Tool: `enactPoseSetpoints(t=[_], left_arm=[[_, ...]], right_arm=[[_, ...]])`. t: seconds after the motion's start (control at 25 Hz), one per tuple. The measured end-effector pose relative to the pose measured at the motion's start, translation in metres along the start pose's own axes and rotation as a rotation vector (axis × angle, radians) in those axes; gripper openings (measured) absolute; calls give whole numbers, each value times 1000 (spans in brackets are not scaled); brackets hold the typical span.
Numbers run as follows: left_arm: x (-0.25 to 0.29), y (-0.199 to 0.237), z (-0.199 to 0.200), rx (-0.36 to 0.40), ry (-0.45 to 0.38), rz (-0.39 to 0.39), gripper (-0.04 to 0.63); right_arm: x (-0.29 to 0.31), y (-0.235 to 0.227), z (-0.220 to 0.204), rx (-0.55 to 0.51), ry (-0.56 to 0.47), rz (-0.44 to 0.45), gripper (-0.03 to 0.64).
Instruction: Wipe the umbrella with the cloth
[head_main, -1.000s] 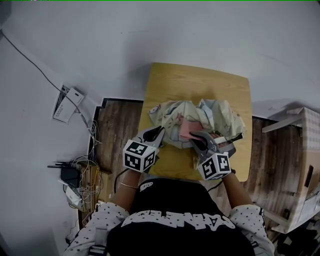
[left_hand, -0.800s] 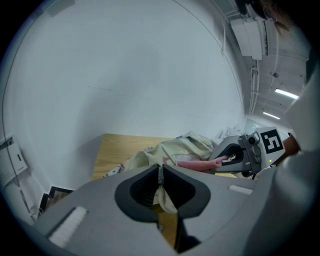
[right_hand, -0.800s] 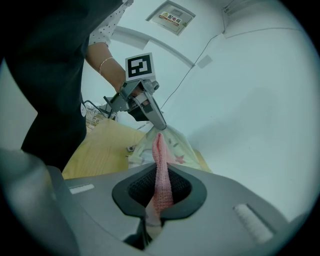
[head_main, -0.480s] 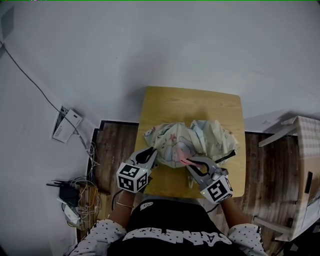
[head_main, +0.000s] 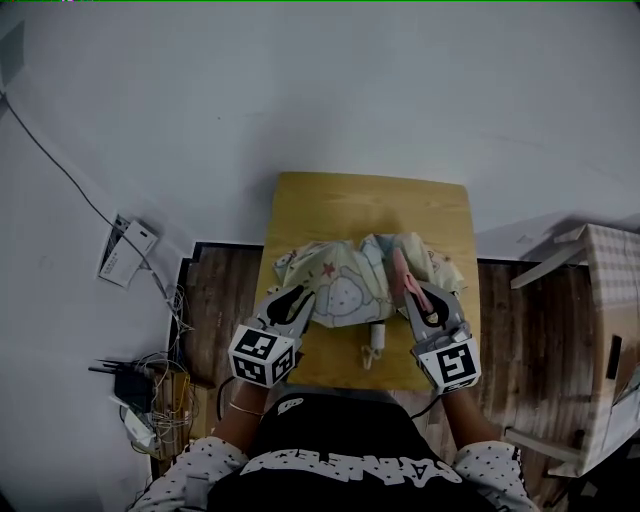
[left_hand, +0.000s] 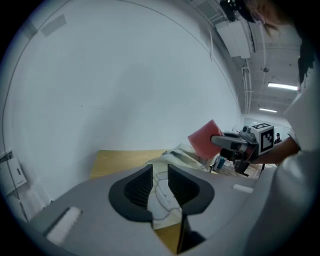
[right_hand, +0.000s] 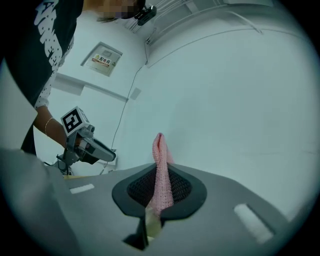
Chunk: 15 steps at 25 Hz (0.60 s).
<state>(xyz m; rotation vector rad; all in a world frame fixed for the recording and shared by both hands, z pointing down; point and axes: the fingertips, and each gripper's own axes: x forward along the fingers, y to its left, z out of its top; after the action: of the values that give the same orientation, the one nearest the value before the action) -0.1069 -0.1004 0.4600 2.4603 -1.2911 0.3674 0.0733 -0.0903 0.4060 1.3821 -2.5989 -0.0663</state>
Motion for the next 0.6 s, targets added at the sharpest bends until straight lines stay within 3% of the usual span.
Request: enactPoseSetpoints(t=[0.36, 0.6], left_arm=[[42, -66, -5, 33, 25, -117, 112], [65, -98, -16, 36, 88, -176, 215]], right_arm=[[-16, -13, -3, 35, -11, 8, 32], [-21, -8, -7, 57, -31, 49, 32]])
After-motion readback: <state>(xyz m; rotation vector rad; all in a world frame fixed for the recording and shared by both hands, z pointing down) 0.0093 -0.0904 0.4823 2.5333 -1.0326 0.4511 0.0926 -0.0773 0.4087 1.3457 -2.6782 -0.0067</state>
